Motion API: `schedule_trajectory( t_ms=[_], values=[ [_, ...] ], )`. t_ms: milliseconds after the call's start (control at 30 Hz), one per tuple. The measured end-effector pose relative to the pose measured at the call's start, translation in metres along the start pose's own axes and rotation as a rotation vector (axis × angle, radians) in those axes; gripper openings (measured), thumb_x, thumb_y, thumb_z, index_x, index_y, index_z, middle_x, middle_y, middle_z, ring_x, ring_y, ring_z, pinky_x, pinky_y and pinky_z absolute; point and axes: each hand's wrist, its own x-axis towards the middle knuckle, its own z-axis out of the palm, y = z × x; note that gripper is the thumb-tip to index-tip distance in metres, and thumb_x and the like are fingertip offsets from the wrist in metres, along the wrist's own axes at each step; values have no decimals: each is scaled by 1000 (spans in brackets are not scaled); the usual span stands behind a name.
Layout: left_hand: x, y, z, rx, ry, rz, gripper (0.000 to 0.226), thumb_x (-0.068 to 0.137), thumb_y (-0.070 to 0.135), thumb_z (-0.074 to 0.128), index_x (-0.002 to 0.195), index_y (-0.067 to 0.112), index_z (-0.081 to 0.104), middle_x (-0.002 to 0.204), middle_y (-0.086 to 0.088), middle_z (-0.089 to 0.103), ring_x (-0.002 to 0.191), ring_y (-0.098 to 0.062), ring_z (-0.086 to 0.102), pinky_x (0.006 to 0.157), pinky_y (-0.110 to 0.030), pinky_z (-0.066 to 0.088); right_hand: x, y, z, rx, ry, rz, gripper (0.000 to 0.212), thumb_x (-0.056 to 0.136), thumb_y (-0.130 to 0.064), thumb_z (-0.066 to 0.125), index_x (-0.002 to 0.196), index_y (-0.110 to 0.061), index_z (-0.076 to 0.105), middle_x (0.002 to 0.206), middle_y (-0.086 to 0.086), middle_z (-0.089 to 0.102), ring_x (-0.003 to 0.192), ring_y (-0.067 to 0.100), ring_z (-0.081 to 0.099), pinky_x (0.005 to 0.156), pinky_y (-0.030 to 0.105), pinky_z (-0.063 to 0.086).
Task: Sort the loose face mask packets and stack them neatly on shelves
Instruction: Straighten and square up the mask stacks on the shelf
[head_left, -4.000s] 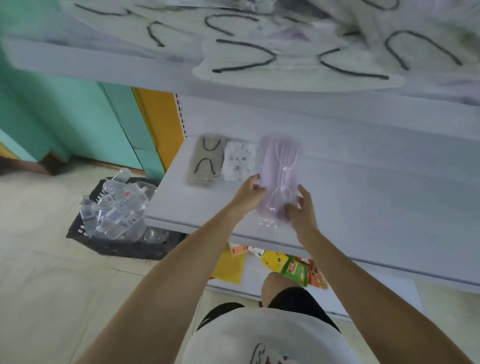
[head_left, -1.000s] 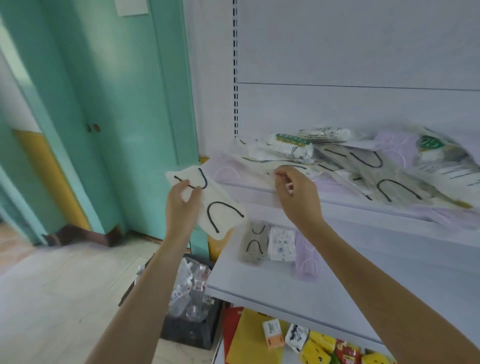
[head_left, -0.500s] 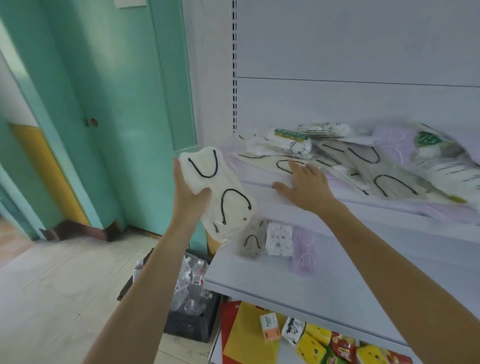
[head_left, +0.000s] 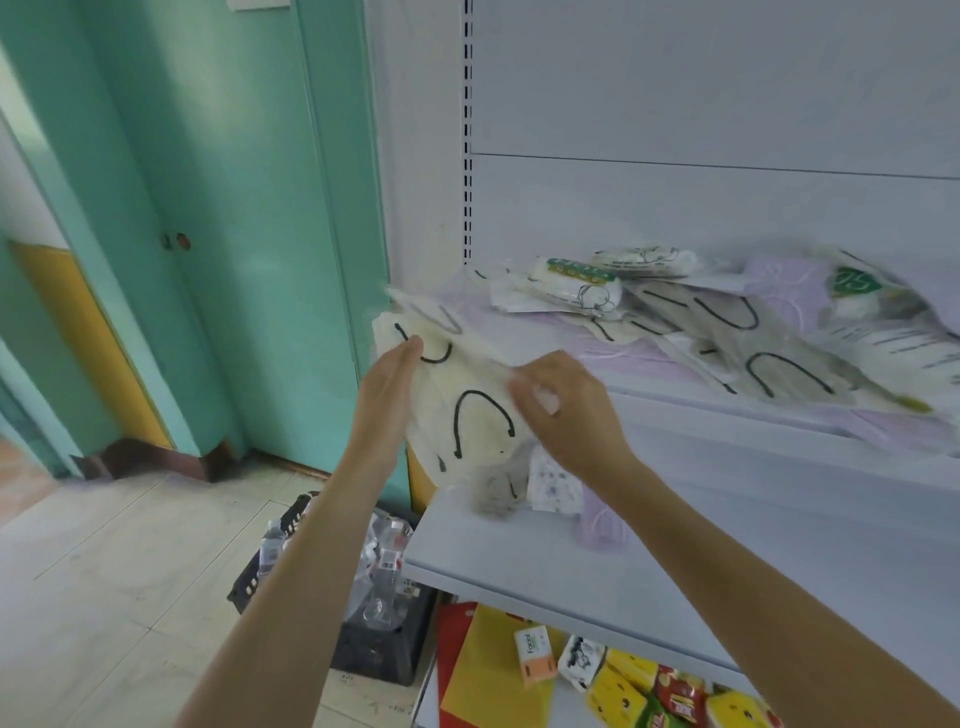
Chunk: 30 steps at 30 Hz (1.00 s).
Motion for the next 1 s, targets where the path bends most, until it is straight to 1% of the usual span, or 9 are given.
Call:
schedule_trajectory(
  t_ms=[100, 200, 333, 467, 600, 767, 867, 933, 1000],
  values=[
    [-5, 1, 7, 23, -32, 83, 10, 85, 28, 61, 94, 26, 64, 91, 8, 71, 89, -14, 66, 75, -28, 51, -13, -13, 11, -40, -271, -159, 26, 93, -27, 55, 107, -11, 70, 110, 4, 62, 104, 19, 55, 92, 29, 41],
    [-6, 4, 11, 102, 5, 173, 27, 83, 5, 57, 91, 31, 57, 80, 14, 67, 78, -7, 64, 68, -25, 51, -11, -11, -2, -36, -294, -194, 33, 97, -30, 47, 105, -7, 69, 108, 9, 66, 106, 23, 55, 96, 32, 38],
    [-3, 11, 11, 90, 2, 210, 66, 78, 4, 59, 137, 22, 35, 132, 1, 53, 119, -17, 53, 102, -43, 43, 8, 32, -43, -276, -1, 41, 35, 96, -32, 47, 122, -12, 60, 125, 8, 59, 119, 27, 48, 99, 27, 29],
    [5, 12, 9, 45, -14, 144, 100, 82, 1, 61, 150, 32, -7, 149, -7, 37, 131, -24, 45, 109, -50, 35, 12, 86, -83, -584, -61, 394, 38, 95, -33, 43, 129, -18, 53, 139, 9, 46, 131, 30, 32, 109, 38, 23],
    [5, 15, 25, 66, -141, 136, 96, 84, -5, 60, 150, 35, 3, 136, -6, 52, 116, -21, 57, 100, -49, 45, 11, 103, -92, -618, -110, 382, 36, 96, -36, 41, 126, -23, 55, 139, 4, 45, 134, 24, 31, 112, 36, 14],
    [0, 22, 64, 19, -255, 137, 92, 85, -6, 59, 150, 33, 7, 135, -2, 53, 115, -17, 58, 100, -47, 45, -3, 97, -104, -538, -184, 263, 36, 97, -34, 42, 129, -21, 53, 134, 1, 52, 128, 22, 41, 110, 36, 25],
    [-2, 26, 87, 44, -323, 167, 90, 85, -5, 60, 150, 33, 10, 145, 1, 42, 126, -14, 49, 106, -37, 40, -15, 97, -114, -506, -190, 191, 36, 96, -29, 47, 129, -17, 54, 129, 1, 55, 124, 19, 45, 105, 27, 26],
    [-3, 26, 101, 104, -354, 211, 82, 85, 0, 62, 148, 31, 21, 149, 14, 30, 134, -2, 32, 108, -19, 28, -20, 97, -121, -414, -180, 182, 35, 94, -26, 52, 128, -15, 56, 134, 0, 52, 124, 16, 46, 100, 16, 30],
    [-1, 24, 113, 180, -365, 246, 67, 86, 7, 64, 142, 30, 36, 143, 17, 37, 132, 1, 32, 106, -16, 26, -21, 96, -131, -265, -148, 197, 33, 94, -25, 54, 125, -17, 57, 131, -6, 51, 122, 10, 46, 91, 1, 29]
  ],
)
